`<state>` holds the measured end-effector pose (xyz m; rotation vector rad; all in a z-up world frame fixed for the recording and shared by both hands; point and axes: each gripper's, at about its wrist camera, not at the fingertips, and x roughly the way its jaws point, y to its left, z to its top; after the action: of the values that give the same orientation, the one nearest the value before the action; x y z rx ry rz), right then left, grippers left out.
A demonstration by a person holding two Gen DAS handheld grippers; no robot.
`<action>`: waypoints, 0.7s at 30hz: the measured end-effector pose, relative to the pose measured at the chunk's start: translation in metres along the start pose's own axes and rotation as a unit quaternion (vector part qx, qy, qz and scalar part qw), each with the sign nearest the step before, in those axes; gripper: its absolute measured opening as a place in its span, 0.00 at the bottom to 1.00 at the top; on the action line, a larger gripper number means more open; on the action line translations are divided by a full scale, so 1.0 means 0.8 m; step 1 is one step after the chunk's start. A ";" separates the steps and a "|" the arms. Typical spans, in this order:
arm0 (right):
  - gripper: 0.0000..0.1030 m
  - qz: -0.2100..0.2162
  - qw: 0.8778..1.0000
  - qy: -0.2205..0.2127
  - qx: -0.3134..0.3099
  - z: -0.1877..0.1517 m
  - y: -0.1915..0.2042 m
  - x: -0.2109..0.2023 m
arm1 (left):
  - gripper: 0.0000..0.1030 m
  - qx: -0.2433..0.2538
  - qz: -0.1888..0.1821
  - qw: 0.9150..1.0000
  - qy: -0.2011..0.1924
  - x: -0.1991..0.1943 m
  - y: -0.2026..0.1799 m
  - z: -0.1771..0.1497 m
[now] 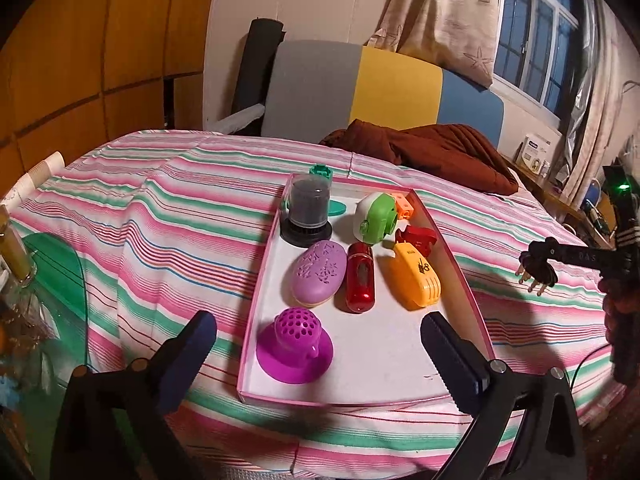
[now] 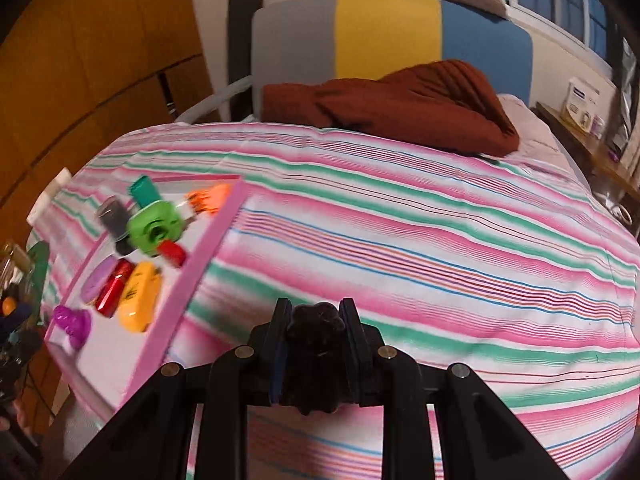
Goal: Organize rigid objects
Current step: 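Carry the brown spiky ball over the tray and lower it beside the purple cup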
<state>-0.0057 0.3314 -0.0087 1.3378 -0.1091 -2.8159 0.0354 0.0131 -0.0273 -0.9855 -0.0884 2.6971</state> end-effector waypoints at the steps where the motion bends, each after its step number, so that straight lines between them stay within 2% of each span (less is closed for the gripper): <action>1: 0.23 0.003 1.000 0.000 -0.004 -0.001 0.007 -0.002 | 1.00 0.000 0.003 1.000 -0.001 0.000 0.001 0.000; 21: 0.23 0.078 0.995 0.011 -0.055 -0.026 0.146 -0.035 | 1.00 -0.028 0.038 0.999 -0.004 -0.012 0.025 0.002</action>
<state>0.0269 0.2152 0.0083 1.2785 -0.0547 -2.6371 0.0370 -0.0088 -0.0231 -1.0136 -0.1304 2.7810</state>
